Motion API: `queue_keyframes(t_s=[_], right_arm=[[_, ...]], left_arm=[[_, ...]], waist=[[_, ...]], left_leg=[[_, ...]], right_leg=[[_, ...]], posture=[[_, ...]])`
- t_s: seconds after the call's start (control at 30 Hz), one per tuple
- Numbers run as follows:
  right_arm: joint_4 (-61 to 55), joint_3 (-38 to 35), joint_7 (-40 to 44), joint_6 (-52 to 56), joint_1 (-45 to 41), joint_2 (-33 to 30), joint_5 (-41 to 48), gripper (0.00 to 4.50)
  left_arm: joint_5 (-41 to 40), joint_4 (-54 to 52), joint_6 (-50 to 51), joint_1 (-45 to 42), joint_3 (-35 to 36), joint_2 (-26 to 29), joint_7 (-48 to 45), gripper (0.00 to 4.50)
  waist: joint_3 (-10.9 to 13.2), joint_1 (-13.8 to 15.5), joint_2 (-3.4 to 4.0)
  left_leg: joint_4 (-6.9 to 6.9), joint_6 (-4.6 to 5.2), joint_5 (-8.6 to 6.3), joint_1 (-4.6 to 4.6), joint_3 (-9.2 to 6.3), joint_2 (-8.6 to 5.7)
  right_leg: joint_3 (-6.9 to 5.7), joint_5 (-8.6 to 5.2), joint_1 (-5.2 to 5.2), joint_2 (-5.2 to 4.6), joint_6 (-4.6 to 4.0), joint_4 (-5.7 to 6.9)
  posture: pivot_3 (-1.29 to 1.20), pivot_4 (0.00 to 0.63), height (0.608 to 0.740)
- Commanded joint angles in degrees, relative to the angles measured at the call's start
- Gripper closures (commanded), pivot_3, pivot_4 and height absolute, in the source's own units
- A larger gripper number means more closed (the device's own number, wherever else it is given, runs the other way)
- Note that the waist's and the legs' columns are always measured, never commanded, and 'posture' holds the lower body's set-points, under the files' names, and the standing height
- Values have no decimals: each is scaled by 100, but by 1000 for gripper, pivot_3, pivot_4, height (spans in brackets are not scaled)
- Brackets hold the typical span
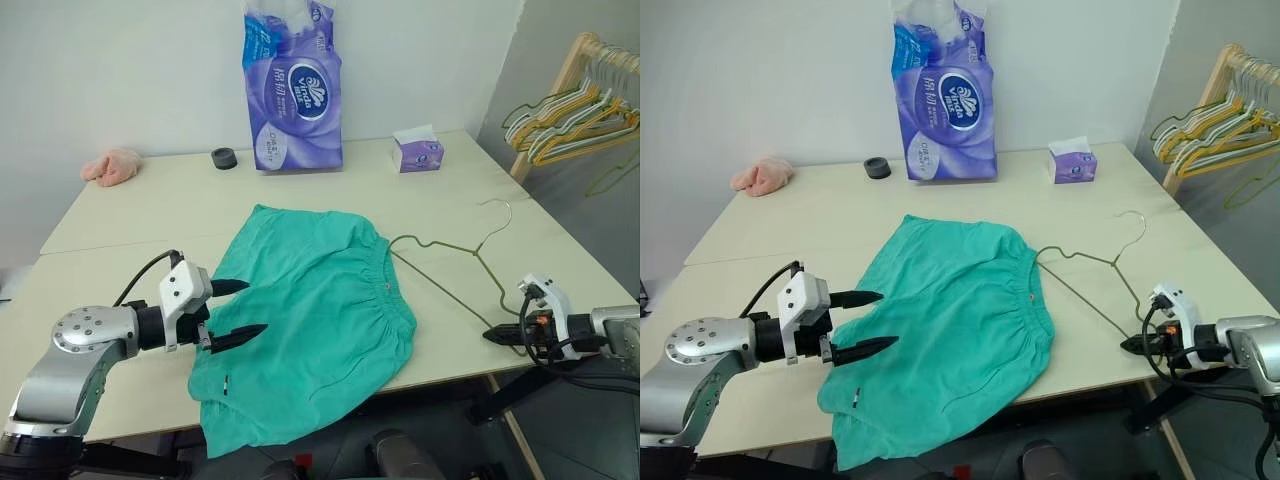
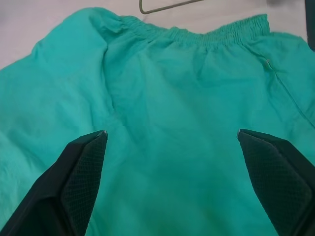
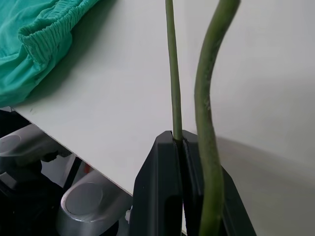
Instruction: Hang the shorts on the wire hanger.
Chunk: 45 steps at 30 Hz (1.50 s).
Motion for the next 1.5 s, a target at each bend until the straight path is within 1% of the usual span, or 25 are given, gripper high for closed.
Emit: queue_keyframes(t_s=[0.03,0.53,0.7,0.97,1.17,1.5], right_arm=[[-92,8,-114,114,-155,5,174,4500],[139,218,-254,1206,-662,-28,876,4500],[525,76,-228,1190,-706,-153,899,4500],[564,222,-102,1122,-608,-391,990,4500],[373,223,-104,1179,-686,-356,1169,4500],[548,578,-218,1040,-897,-217,1085,4500]], left_arm=[[99,-229,-190,4,-11,109,-11,35],[379,-303,-550,250,-156,119,-3,35],[385,-336,-560,295,-151,91,2,35],[304,-493,-361,120,-286,76,13,35],[306,-502,-363,115,-309,85,36,35],[325,-564,-377,203,-354,85,99,35]], waist=[[1,6,0],[6,42,-1],[10,44,-1],[25,44,0],[32,32,1],[39,33,5]], left_leg=[[0,0,0,-1,1,0],[0,0,0,1,8,4],[0,1,0,1,12,4],[0,1,0,1,15,5],[-1,1,0,0,19,9],[0,1,0,0,20,11]], right_leg=[[0,0,0,0,0,0],[4,0,1,0,1,-1],[6,-1,0,0,2,-1],[6,-1,0,0,3,-2],[8,-1,-3,3,3,-2],[8,-1,-3,4,3,-2]], posture=[[-277,38,740],[-258,45,740],[-255,47,740],[-266,52,740],[-266,53,740],[-256,55,740]])
